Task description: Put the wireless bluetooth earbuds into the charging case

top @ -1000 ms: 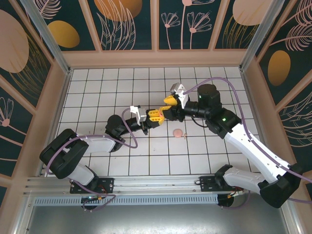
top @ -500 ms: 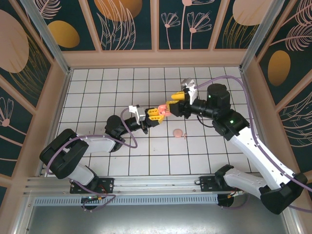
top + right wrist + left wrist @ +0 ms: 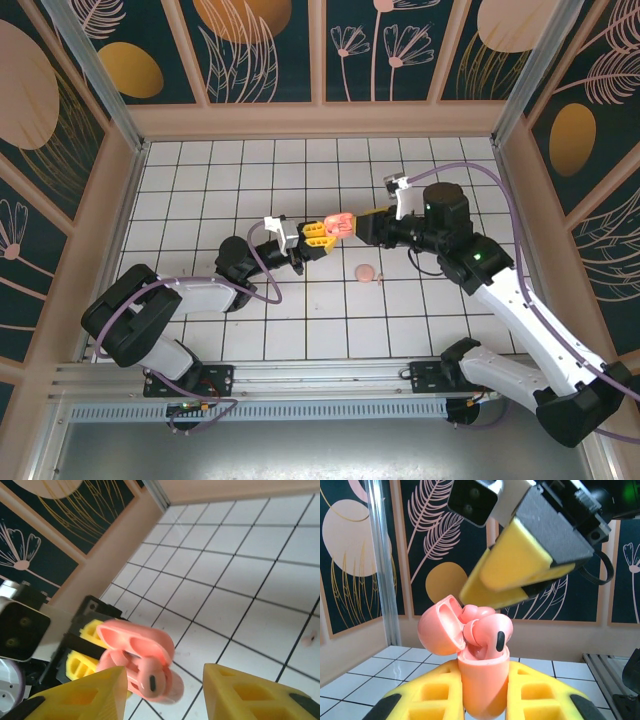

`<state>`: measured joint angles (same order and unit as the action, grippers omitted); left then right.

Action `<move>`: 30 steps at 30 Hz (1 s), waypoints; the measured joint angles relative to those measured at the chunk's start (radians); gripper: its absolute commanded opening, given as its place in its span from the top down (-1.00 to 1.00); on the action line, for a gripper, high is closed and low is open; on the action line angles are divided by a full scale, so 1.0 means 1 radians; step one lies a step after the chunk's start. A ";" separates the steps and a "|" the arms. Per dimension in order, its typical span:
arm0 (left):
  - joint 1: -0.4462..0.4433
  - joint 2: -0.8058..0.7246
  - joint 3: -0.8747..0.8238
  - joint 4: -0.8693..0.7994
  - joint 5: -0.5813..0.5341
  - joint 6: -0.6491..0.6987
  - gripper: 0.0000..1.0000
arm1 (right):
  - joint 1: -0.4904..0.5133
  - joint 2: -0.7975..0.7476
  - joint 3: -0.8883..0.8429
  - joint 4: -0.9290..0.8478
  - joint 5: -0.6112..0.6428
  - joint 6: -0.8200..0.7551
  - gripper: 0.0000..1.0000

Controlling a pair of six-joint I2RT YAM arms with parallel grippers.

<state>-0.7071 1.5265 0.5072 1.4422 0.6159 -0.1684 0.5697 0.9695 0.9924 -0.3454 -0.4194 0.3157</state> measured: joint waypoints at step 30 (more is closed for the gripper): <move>0.000 0.000 0.000 -0.014 -0.003 0.002 0.71 | 0.046 0.061 0.009 -0.006 0.011 0.018 0.44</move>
<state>-0.7071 1.5265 0.5072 1.4281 0.6125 -0.1665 0.6155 1.0306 1.0012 -0.3511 -0.4080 0.3336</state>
